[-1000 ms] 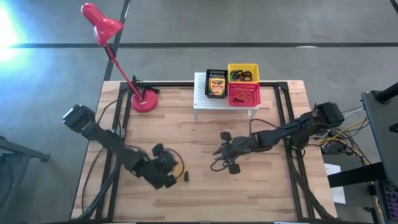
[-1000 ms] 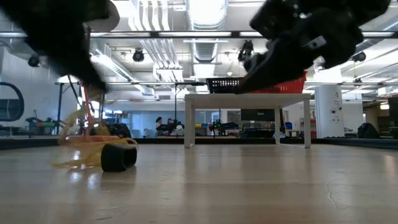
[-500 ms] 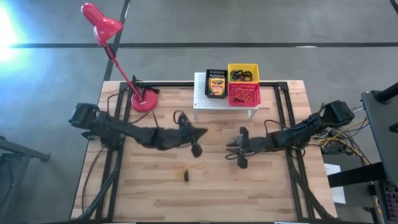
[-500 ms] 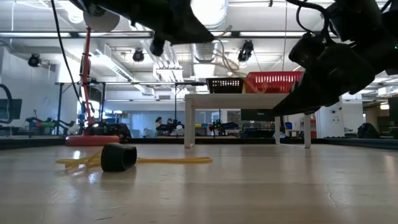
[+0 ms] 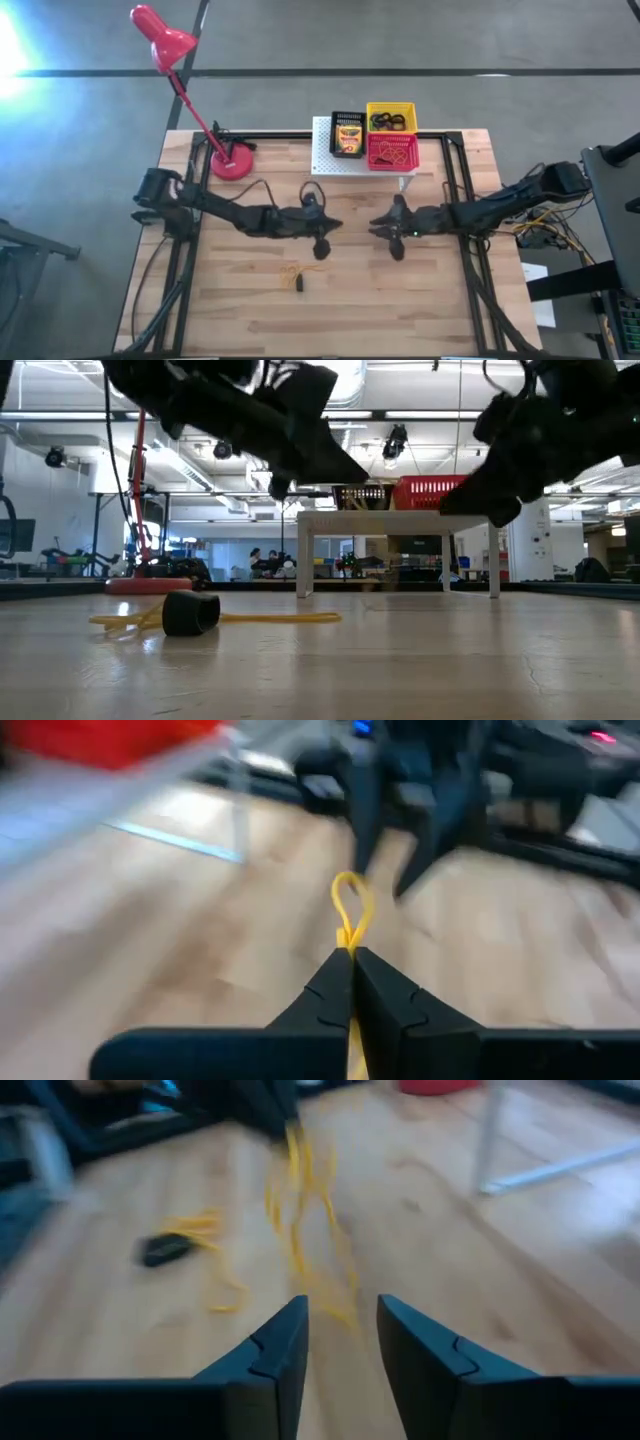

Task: Pick & Place Office Desk Supplies
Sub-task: Put the yellow rubber band into the red basket on the shelf

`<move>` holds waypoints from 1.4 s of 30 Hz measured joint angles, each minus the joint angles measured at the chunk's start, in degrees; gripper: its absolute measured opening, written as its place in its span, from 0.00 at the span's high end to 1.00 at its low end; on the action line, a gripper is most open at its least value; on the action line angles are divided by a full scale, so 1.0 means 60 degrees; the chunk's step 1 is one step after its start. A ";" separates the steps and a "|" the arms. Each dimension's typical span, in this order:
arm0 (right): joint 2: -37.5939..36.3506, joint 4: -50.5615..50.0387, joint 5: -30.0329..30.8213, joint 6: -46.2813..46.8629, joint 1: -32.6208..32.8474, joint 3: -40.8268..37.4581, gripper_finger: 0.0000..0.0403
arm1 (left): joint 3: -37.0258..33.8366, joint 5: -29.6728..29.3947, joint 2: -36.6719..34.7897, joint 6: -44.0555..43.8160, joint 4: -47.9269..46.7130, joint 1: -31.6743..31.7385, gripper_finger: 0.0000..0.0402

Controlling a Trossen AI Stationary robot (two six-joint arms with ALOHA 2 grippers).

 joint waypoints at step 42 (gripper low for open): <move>0.5945 -0.4046 -0.0402 -0.1780 0.0372 0.5002 0.96 | -0.0035 -0.1112 0.0316 -0.2624 -0.3492 0.0141 0.71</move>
